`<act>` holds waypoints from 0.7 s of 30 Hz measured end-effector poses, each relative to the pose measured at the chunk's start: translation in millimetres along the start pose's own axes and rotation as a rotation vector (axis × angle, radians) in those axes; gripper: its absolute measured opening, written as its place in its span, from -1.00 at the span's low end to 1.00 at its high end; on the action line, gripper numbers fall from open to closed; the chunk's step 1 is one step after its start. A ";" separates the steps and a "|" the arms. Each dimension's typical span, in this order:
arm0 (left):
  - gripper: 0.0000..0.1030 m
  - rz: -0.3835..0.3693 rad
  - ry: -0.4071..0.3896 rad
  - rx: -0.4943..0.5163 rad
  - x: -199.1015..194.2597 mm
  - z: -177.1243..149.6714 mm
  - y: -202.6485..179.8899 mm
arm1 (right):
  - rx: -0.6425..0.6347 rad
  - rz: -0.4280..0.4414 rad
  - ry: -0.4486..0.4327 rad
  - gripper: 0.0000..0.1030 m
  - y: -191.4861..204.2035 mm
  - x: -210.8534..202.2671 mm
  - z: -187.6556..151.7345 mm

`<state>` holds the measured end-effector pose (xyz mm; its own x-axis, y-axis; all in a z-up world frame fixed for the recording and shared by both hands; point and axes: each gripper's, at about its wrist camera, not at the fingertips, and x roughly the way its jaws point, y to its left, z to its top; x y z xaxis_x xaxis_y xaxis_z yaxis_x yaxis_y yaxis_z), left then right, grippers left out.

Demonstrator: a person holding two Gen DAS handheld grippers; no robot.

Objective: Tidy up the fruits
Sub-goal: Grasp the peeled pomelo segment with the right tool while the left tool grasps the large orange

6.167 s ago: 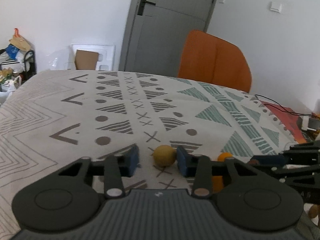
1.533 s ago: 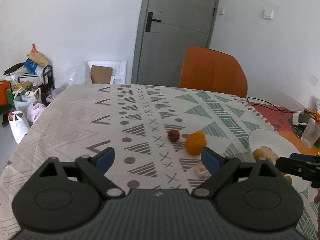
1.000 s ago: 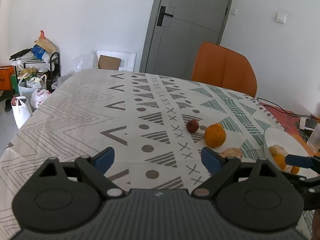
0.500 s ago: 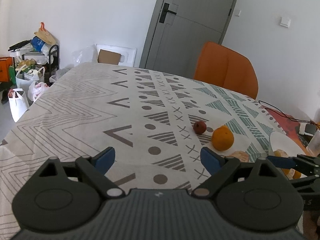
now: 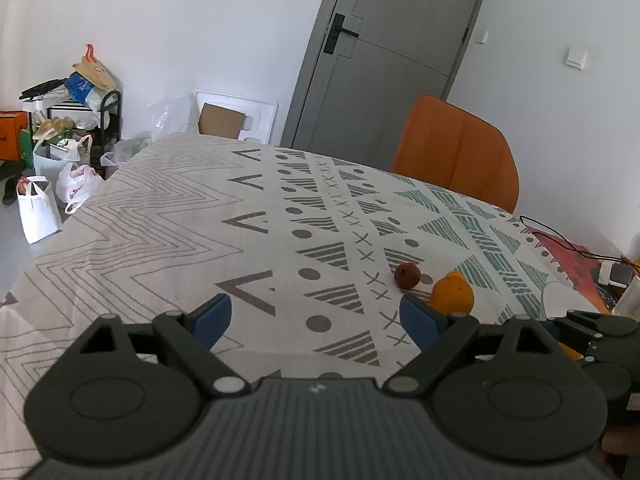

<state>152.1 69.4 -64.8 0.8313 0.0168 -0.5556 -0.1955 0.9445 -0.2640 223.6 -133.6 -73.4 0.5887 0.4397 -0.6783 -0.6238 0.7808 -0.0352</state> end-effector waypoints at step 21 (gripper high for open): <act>0.72 -0.057 0.022 0.069 23.4 5.6 -28.8 | 0.053 0.004 -0.079 0.18 -27.5 -19.9 4.9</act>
<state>180.1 44.4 -65.8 0.8281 -0.0442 -0.5588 -0.1112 0.9641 -0.2410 231.5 -161.7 -55.3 0.6264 0.4746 -0.6184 -0.5991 0.8007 0.0076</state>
